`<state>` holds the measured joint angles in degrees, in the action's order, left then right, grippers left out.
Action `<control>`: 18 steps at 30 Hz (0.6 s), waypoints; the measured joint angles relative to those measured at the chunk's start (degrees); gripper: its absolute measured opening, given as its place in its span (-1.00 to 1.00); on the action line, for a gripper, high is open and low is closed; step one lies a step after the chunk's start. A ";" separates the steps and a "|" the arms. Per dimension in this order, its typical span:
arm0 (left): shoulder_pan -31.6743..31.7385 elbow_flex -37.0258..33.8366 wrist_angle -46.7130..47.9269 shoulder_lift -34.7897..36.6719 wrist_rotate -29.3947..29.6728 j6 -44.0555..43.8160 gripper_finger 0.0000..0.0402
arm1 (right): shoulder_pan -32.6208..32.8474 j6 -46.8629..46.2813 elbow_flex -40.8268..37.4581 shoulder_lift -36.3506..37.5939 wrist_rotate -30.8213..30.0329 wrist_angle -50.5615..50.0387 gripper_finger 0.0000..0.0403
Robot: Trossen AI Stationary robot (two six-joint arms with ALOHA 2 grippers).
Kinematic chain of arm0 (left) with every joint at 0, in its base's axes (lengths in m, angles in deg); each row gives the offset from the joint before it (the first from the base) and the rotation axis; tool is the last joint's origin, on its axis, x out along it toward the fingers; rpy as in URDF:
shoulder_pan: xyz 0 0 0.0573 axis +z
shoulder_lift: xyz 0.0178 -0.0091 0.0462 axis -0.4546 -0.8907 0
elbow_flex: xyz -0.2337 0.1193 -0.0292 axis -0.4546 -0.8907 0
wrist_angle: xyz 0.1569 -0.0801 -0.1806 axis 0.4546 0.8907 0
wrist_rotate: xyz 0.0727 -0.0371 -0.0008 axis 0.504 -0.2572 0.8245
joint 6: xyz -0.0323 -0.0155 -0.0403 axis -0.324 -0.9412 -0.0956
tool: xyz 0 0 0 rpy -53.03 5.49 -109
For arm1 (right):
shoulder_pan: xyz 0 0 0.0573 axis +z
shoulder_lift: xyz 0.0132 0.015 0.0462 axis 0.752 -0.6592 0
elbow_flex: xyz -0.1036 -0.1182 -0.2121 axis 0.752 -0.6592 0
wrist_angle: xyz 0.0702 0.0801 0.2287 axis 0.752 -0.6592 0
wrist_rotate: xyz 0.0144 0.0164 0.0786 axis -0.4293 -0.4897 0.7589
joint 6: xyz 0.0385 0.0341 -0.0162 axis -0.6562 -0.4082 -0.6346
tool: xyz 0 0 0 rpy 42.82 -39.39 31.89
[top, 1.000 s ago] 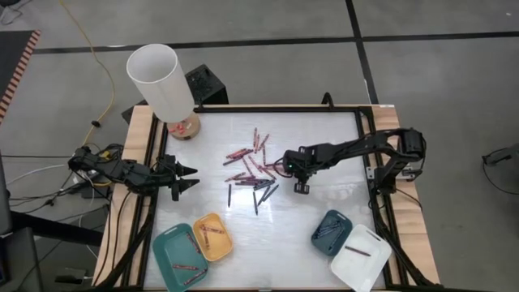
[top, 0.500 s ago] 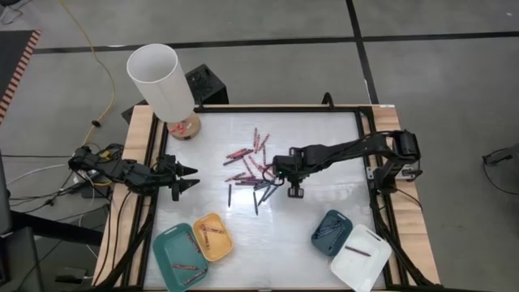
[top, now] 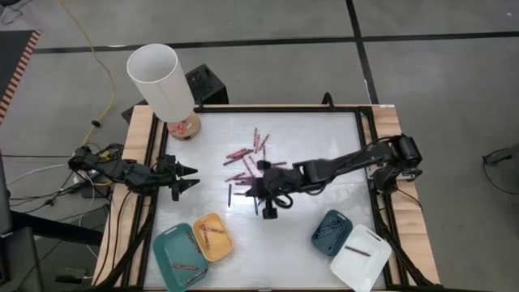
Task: Sort crayons
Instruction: Put the pink crayon into the yellow bin
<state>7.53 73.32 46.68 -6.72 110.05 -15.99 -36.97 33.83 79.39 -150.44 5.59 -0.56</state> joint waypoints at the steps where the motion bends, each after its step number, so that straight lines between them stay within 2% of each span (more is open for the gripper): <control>1: 0.00 0.00 0.00 0.00 -0.02 0.00 0.20 | 0.51 -0.01 -0.01 -0.73 -0.03 2.29 -0.97; 10: -0.02 0.00 0.02 0.00 0.00 0.00 0.20 | 4.61 -3.08 0.00 -10.12 -0.35 25.88 -0.97; 14: -0.01 0.00 0.02 0.00 -0.01 0.00 0.20 | 5.84 -4.34 1.10 -14.23 -0.33 30.72 -0.97; 18: -0.01 0.00 0.03 0.00 0.00 0.00 0.20 | 6.46 -6.81 4.63 -18.43 -0.24 31.42 -0.97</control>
<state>7.53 73.32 46.71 -6.72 110.05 -15.99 -30.52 27.02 84.02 -168.87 5.35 30.86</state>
